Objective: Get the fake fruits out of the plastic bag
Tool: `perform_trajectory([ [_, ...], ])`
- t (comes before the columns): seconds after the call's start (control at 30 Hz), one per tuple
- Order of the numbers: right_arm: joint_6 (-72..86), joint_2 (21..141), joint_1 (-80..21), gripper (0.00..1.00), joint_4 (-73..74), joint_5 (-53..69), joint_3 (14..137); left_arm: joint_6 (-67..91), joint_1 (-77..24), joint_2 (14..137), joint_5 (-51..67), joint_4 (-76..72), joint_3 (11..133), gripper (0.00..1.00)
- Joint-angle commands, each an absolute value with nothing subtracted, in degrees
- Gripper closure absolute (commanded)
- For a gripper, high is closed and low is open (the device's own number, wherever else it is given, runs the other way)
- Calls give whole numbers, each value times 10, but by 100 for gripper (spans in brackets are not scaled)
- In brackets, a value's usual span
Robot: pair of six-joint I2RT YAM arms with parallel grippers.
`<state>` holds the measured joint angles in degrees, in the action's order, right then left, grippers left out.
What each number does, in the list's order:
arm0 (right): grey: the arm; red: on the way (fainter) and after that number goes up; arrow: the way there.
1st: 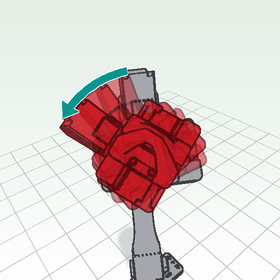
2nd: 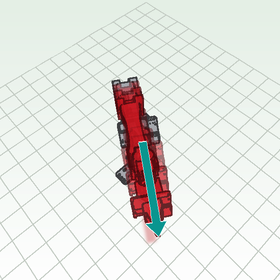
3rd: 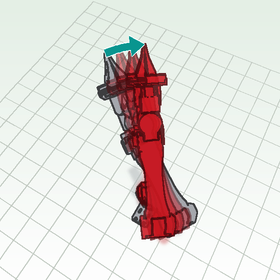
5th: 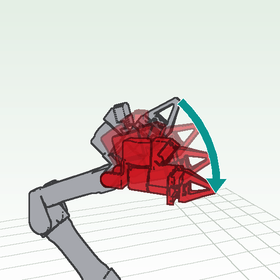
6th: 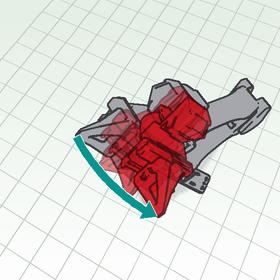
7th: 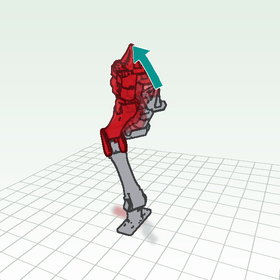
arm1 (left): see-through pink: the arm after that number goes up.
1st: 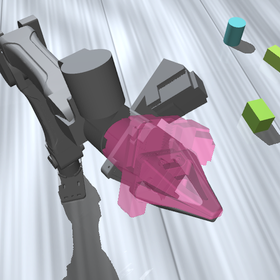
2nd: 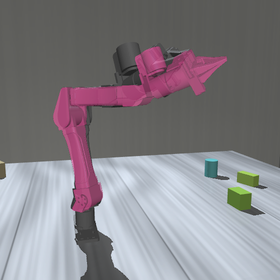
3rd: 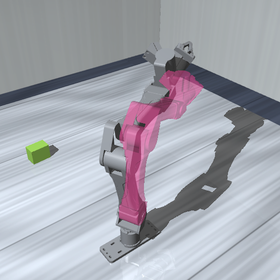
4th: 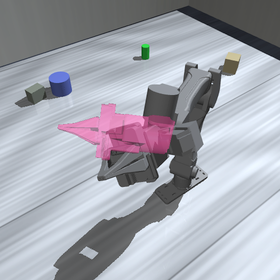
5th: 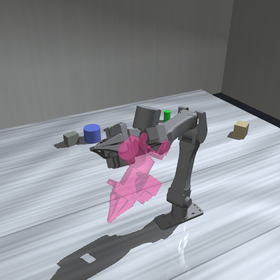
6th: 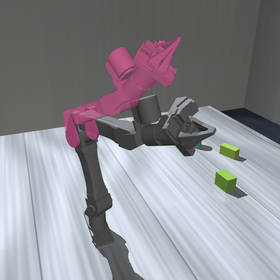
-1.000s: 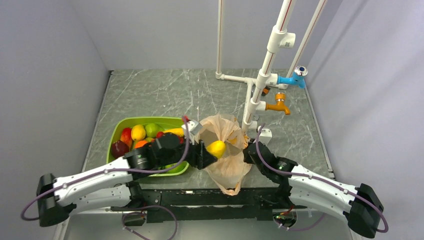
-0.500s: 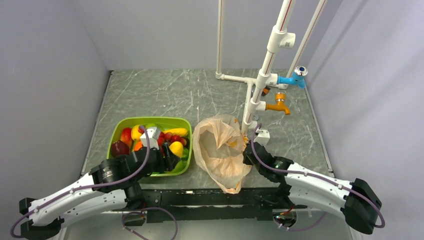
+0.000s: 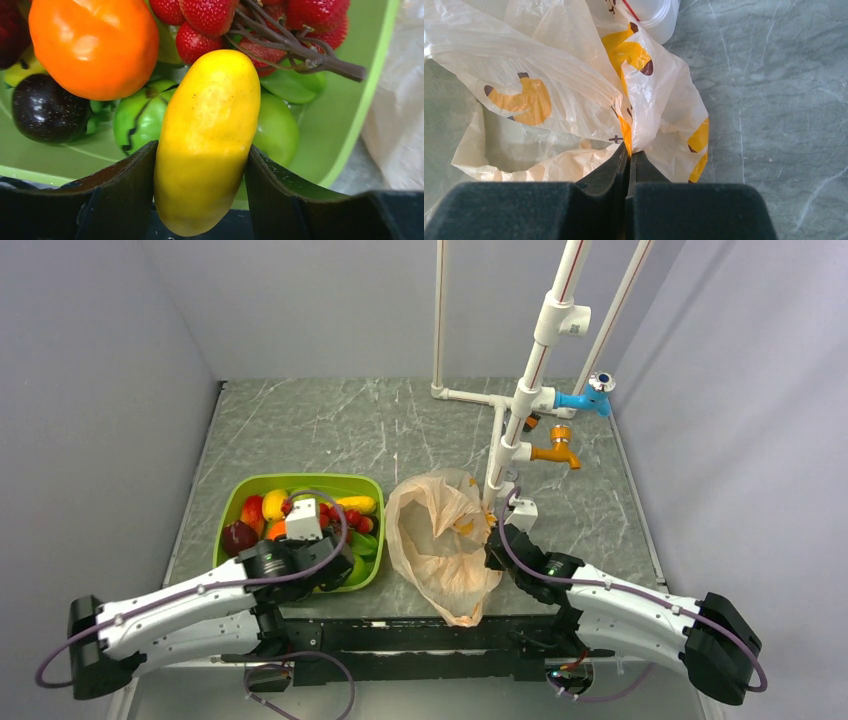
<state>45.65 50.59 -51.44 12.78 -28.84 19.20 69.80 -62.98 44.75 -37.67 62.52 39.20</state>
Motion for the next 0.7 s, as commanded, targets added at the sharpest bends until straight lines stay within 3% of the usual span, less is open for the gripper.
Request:
perform_trajectory([
  [0.0, 462, 511, -514, 100, 114, -290, 207, 713, -630, 536, -432, 634, 450, 100],
  [0.2, 467, 510, -513, 100, 118, -294, 209, 663, -581, 637, -410, 598, 488, 100],
  [0.4, 467, 490, -513, 100, 127, -302, 200, 671, -556, 623, -369, 549, 443, 95],
  [0.53, 463, 492, -512, 99, 117, -301, 198, 681, -557, 575, -349, 534, 401, 82],
  [0.6, 462, 503, -513, 99, 111, -298, 201, 685, -556, 552, -340, 535, 389, 70],
  [0.67, 462, 515, -512, 99, 108, -295, 207, 682, -557, 530, -333, 534, 382, 51],
])
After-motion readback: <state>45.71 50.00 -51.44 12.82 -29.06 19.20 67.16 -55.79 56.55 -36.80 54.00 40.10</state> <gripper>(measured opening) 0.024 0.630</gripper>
